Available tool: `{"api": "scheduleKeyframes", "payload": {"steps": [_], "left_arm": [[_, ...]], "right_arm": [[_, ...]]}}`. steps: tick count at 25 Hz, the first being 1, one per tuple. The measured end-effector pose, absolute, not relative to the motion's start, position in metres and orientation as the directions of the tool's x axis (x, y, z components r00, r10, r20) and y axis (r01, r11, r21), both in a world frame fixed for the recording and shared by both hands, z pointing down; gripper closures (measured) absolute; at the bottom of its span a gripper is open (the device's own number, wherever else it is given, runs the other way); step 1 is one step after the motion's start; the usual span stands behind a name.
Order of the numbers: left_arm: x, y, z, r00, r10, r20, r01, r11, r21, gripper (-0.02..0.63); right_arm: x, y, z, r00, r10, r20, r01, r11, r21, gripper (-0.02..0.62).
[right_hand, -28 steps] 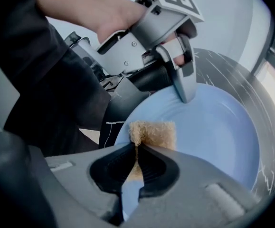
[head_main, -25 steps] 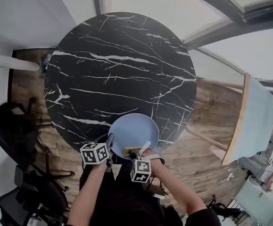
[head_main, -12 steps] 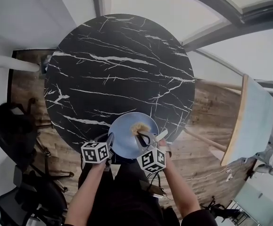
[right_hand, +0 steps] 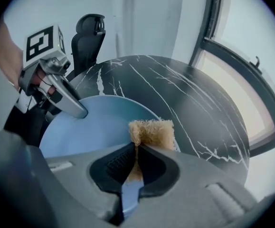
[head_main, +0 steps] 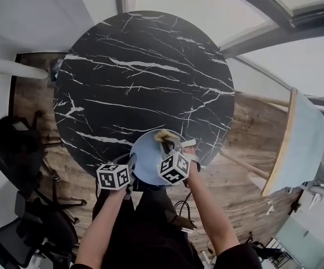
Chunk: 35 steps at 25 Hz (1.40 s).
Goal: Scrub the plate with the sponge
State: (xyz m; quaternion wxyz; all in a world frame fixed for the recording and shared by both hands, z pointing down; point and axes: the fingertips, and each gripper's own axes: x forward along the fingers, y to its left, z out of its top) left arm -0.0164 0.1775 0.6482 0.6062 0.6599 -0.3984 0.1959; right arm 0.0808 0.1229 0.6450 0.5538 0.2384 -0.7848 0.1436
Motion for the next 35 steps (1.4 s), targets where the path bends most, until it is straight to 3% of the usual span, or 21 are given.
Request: {"api": "scheduleKeyframes", "payload": {"steps": [19, 28, 35], "left_arm": [[-0.018, 0.176, 0.649, 0.582, -0.31, 0.751, -0.764, 0.108, 0.636, 0.577], [-0.018, 0.176, 0.65, 0.584, -0.309, 0.75, -0.762, 0.111, 0.639, 0.577], [-0.017, 0.176, 0.649, 0.591, -0.299, 0.749, -0.768, 0.078, 0.636, 0.578]], "right_arm": [[0.034, 0.23, 0.646, -0.361, -0.069, 0.93, -0.272, 0.962, -0.034, 0.574], [0.041, 0.296, 0.647, -0.369, 0.086, 0.926, -0.198, 0.966, -0.168, 0.574], [0.053, 0.315, 0.647, -0.339, 0.137, 0.931, -0.183, 0.961, -0.208, 0.574]]}}
